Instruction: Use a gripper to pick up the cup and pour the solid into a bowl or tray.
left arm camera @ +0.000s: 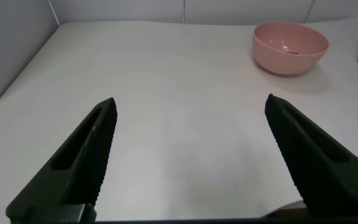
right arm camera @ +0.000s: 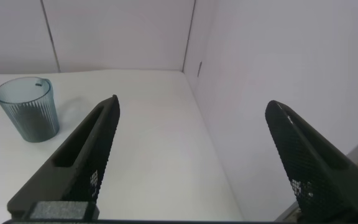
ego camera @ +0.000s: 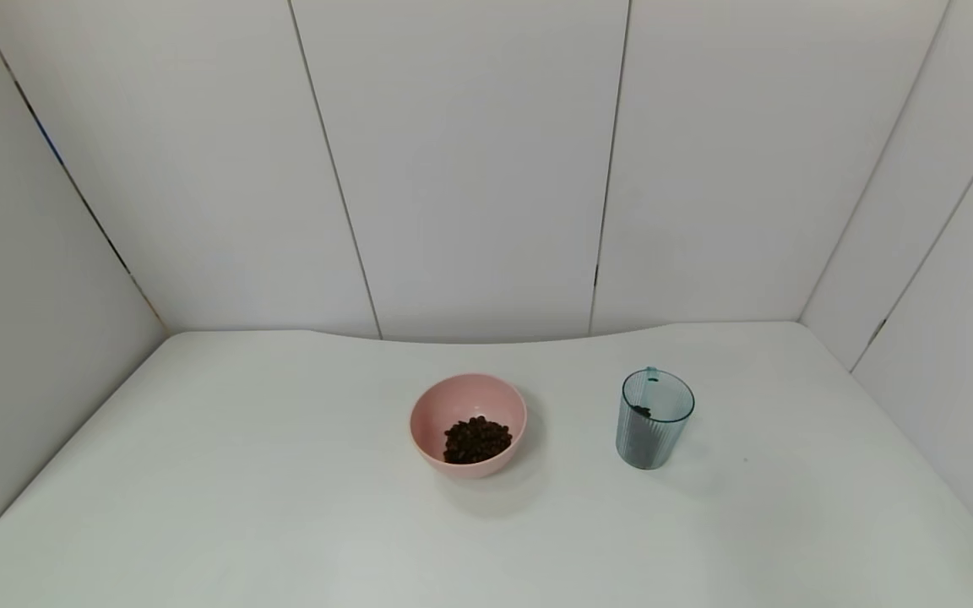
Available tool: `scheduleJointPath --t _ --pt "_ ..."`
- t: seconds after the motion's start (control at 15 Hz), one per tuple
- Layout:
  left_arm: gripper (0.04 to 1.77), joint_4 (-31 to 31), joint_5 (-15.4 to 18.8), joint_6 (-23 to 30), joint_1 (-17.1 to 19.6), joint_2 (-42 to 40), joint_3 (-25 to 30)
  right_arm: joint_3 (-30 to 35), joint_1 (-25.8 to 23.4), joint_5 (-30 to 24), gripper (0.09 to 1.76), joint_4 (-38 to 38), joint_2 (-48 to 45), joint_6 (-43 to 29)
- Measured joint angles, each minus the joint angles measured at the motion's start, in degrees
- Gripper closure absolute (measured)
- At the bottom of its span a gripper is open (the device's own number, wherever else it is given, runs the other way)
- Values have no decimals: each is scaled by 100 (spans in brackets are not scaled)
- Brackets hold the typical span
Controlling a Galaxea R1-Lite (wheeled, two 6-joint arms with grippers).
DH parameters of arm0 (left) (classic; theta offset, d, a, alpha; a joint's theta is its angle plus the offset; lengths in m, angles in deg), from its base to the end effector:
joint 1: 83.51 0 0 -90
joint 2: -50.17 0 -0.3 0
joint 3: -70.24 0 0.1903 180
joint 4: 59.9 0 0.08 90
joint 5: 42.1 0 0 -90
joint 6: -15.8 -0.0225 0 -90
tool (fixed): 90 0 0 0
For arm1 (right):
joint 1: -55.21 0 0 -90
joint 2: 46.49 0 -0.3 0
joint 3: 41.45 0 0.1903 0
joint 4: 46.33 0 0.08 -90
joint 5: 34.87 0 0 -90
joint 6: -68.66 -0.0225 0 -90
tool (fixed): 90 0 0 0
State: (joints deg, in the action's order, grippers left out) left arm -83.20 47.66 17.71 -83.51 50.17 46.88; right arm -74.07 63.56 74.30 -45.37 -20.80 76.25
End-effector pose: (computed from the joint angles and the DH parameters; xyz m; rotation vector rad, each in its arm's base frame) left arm -0.0228 0.0001 0.0756 -0.0333 -0.0011 0.0042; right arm 0.0201 -0.0045 0.1635 -0.1071 -0.0887 -0.1951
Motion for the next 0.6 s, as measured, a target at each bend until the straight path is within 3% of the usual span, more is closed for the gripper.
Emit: scheduleJointPath --t 0.33,0.6 --pt "9 0 2 -1 0 0 0 -204 -640 -560 15 933 -1023 -7" --pt "9 0 0 0 0 0 0 -212 -890 -689 15 1139 -1558 -241"
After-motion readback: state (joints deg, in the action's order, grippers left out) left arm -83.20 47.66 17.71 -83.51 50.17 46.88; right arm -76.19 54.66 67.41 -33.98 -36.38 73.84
